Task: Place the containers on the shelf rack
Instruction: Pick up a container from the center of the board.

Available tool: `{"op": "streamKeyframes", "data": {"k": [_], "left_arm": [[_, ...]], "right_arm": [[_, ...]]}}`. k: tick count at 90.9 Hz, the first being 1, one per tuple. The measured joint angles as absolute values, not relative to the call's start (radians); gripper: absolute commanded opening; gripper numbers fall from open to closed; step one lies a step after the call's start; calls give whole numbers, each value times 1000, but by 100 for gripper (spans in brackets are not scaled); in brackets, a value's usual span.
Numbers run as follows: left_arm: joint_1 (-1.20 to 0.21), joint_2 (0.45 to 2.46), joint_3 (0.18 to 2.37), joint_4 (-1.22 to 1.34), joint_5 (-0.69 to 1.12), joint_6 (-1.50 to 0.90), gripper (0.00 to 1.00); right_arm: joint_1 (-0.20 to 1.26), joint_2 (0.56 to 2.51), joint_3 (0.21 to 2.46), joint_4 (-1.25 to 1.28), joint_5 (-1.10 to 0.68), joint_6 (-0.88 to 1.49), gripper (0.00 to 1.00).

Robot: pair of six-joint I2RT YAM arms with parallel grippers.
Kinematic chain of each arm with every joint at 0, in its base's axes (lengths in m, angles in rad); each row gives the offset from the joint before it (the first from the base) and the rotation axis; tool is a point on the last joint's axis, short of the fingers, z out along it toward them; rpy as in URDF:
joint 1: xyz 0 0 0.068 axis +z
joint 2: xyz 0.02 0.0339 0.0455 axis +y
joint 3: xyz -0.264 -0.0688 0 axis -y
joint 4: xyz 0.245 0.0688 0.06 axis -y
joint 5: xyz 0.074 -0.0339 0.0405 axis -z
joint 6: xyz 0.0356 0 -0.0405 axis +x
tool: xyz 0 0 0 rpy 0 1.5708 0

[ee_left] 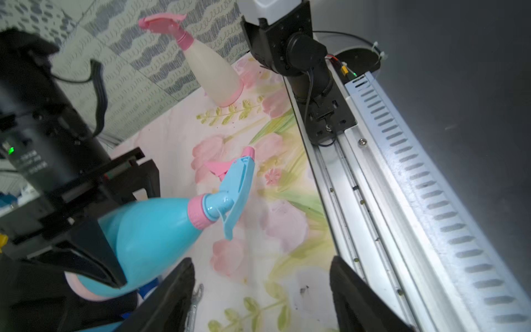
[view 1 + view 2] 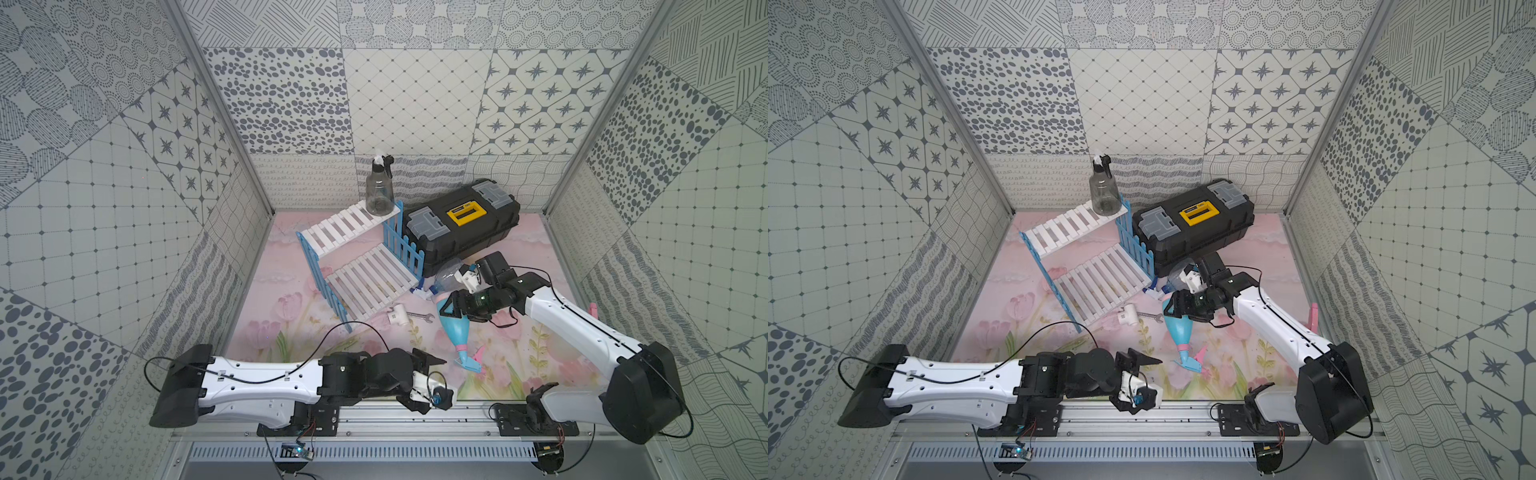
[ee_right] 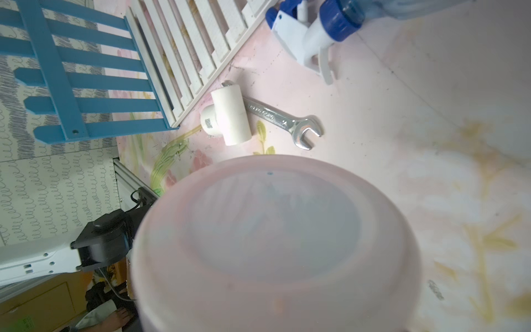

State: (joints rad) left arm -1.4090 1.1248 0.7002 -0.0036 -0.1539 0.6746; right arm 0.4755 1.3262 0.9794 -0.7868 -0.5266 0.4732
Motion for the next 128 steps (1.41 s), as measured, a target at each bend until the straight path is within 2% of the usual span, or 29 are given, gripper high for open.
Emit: {"op": "streamKeyframes", "data": {"k": [16,28,38,81,93,98,107,118,128], "left_arm": [[-1439,1222,733,33,-189,858,63],[-1446,1286,750,69,-213,970,49],[-1446,1346,754,122,-247,1058,42],[-1451,1471,743,355,-362,1319,22],[-1454,1486,729,433,-373,1394,9],[-1454,1491,724,463,-376,1416,0],[-1454,1499,715,498,-382,1445,0],[-1453,1500,708,520,-398,1460,0],[-1453,1477,708,504,-408,1443,0]], "right_arm": [[500,1326,993,-822,-554,498,71],[511,1326,1004,-833,-564,513,70],[516,1326,1008,-834,-568,517,70],[522,1327,1010,-833,-572,521,68],[522,1328,1010,-830,-570,520,69],[522,1328,1010,-829,-571,519,70],[522,1328,1010,-826,-570,518,79],[524,1327,1010,-828,-566,530,96],[526,1303,1011,-830,-538,531,97]]}}
